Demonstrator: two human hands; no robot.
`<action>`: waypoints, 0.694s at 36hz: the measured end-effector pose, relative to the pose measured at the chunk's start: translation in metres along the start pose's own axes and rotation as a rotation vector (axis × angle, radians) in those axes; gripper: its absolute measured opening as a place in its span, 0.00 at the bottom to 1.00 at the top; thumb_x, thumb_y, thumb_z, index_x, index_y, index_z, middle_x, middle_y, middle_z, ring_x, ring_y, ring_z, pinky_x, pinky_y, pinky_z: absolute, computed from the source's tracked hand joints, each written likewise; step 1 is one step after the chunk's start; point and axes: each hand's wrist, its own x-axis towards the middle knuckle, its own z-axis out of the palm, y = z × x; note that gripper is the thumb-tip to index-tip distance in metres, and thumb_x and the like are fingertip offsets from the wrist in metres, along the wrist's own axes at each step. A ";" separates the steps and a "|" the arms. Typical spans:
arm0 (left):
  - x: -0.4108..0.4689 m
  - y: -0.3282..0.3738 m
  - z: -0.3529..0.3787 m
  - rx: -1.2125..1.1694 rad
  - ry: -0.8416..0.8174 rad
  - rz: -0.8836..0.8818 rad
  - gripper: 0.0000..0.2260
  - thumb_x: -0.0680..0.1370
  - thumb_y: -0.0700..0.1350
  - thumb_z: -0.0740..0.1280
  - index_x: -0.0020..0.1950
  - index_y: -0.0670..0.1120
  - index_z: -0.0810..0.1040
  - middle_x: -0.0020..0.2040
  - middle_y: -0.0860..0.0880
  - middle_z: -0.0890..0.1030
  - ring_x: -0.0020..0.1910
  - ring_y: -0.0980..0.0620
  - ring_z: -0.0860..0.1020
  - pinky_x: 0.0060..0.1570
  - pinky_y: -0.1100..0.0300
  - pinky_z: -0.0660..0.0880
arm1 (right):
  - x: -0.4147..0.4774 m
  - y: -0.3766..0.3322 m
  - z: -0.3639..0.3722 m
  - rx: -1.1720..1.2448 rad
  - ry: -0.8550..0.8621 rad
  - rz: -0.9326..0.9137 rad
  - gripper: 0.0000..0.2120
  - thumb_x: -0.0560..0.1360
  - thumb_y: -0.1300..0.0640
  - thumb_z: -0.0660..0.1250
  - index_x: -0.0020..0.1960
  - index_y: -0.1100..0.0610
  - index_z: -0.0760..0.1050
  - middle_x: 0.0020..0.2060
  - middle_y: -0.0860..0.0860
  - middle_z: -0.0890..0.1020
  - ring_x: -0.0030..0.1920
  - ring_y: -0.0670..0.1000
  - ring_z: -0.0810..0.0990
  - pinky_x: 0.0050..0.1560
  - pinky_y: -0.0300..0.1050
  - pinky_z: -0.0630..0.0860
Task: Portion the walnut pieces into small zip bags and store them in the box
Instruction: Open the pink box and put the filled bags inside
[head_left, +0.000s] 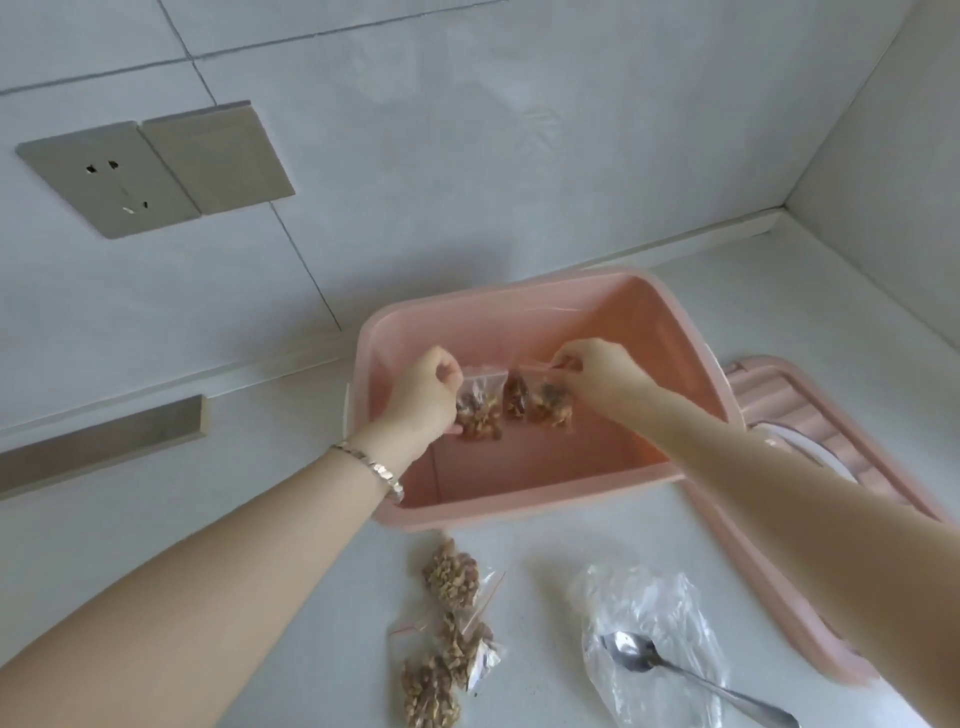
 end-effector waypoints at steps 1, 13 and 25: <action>0.011 -0.004 0.005 0.022 -0.004 -0.047 0.14 0.79 0.34 0.54 0.36 0.47 0.67 0.41 0.48 0.69 0.36 0.51 0.69 0.33 0.55 0.78 | 0.010 0.002 0.006 -0.026 -0.039 0.011 0.08 0.75 0.59 0.65 0.51 0.59 0.79 0.50 0.56 0.81 0.49 0.54 0.78 0.44 0.37 0.67; 0.063 -0.035 0.026 0.069 0.072 -0.318 0.09 0.78 0.33 0.57 0.49 0.44 0.74 0.58 0.40 0.73 0.44 0.45 0.73 0.37 0.53 0.76 | 0.056 0.015 0.043 -0.041 -0.214 0.087 0.12 0.74 0.57 0.68 0.56 0.58 0.77 0.56 0.55 0.79 0.55 0.54 0.76 0.49 0.38 0.67; -0.069 0.001 -0.024 0.217 -0.043 0.377 0.09 0.77 0.39 0.64 0.53 0.52 0.74 0.50 0.58 0.77 0.49 0.65 0.75 0.49 0.77 0.66 | -0.063 -0.031 -0.006 0.125 0.043 -0.177 0.07 0.72 0.61 0.68 0.50 0.57 0.79 0.41 0.47 0.80 0.40 0.41 0.77 0.44 0.28 0.72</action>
